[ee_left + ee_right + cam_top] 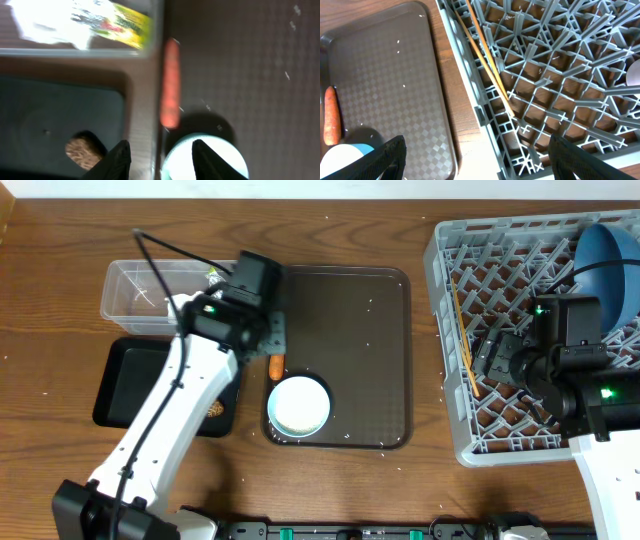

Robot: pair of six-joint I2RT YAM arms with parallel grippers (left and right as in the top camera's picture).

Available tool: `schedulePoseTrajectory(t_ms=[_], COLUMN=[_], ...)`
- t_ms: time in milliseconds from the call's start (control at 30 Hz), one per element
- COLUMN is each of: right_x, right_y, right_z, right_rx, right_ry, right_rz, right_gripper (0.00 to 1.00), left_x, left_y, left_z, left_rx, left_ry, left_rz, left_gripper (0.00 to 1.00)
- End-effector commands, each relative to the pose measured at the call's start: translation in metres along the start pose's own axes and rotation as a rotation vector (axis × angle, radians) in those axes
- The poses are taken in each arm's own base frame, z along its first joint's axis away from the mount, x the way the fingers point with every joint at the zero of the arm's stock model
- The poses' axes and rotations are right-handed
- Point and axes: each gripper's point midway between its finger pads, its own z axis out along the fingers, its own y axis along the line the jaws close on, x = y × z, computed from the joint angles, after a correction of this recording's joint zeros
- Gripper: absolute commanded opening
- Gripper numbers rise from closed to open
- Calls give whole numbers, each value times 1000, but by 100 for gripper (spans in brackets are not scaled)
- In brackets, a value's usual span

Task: Sort waste into correct bins and load items into the dishwasher rack
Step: 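Reach the left gripper to the carrot and grasp it, then lift the carrot with the left gripper and set it on the black tray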

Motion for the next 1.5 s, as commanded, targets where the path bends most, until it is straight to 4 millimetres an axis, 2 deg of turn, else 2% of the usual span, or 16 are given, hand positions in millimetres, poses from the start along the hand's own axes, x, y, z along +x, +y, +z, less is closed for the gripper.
schedulePoseTrajectory(t_ms=[0, 133, 367, 633, 733, 967, 1067, 1167, 1233, 1367, 1467], right_x=[-2, -3, -3, -1, -1, -2, -2, -2, -2, -4, -5], right_y=[-2, -2, -2, 0, 0, 0, 0, 0, 0, 1, 2], right_z=[0, 0, 0, 0, 0, 0, 0, 0, 0, 0, 0], right_rx=[8, 6, 5, -7, -6, -8, -8, -7, -7, -11, -13], right_ry=[-7, -10, -9, -3, -1, -6, -6, -5, -6, -14, -19], right_rz=[6, 7, 6, 6, 3, -5, -6, -6, -6, -5, -5], right_gripper=[84, 84, 85, 85, 86, 86, 85, 85, 86, 86, 86], left_x=[20, 28, 39, 39, 46, 49, 50, 55, 58, 59, 53], left_y=[-15, -8, -9, -7, -7, -8, -10, -21, -30, -35, -38], left_z=[5, 33, 91, 129, 142, 156, 160, 161, 161, 160, 155], left_rx=[7, -88, -100, -147, -158, -159, -154, -89, -45, -35, -27], left_ry=[41, 23, 23, 36, 66, 78, 83, 107, 117, 116, 96], left_rz=[81, 115, 113, 163, 170, 172, 173, 170, 170, 183, 179], left_gripper=[45, 46, 46, 47, 46, 46, 42, 35, 35, 35, 34])
